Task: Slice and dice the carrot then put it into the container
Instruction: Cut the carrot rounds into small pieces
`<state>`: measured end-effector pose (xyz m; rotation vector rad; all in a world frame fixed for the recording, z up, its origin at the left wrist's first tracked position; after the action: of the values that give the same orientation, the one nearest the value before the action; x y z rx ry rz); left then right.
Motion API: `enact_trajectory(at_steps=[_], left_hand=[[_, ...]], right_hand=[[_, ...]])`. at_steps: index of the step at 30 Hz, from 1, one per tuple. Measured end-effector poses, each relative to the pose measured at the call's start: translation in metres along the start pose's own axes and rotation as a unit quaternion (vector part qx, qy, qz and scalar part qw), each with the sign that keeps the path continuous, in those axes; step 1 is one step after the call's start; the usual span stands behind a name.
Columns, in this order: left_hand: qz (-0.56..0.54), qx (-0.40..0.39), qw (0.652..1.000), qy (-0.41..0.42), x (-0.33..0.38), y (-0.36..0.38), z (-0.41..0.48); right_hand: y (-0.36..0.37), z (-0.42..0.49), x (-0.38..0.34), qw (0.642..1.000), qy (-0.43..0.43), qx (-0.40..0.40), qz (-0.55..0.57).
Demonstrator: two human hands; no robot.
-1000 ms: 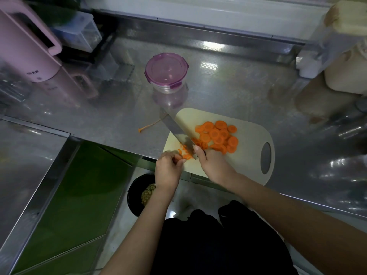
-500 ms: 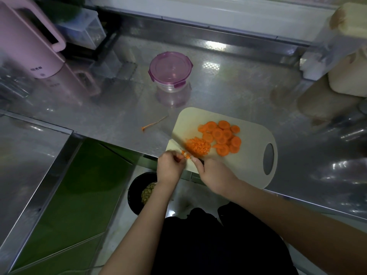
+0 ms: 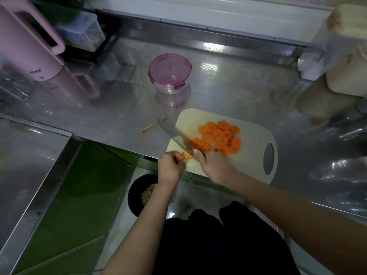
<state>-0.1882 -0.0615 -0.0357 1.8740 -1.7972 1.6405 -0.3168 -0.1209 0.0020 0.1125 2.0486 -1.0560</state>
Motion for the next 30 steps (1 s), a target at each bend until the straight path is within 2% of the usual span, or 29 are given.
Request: enact_trajectory(at_steps=[10,30], left_hand=[[-0.009,0.014,1.000,0.003,-0.001,0.001,-0.002],[0.025,-0.005,0.999,-0.027,0.008,-0.005,-0.005]], right_hand=[[0.002,-0.014,0.000,0.998,-0.033,0.012,0.046],[0.020,-0.008,-0.008,1.000,-0.005,-0.007,-0.027]])
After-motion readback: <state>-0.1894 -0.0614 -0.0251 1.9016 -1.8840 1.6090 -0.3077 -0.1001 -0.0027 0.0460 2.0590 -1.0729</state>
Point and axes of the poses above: each hand's wrist, its own z-axis towards the middle knuckle, its own y-axis out of the palm, x = y × z, the point moved 2 cm from there along z, towards the middle knuckle, and after that the axes turned 8 degrees about -y, right-handed, at the moved point
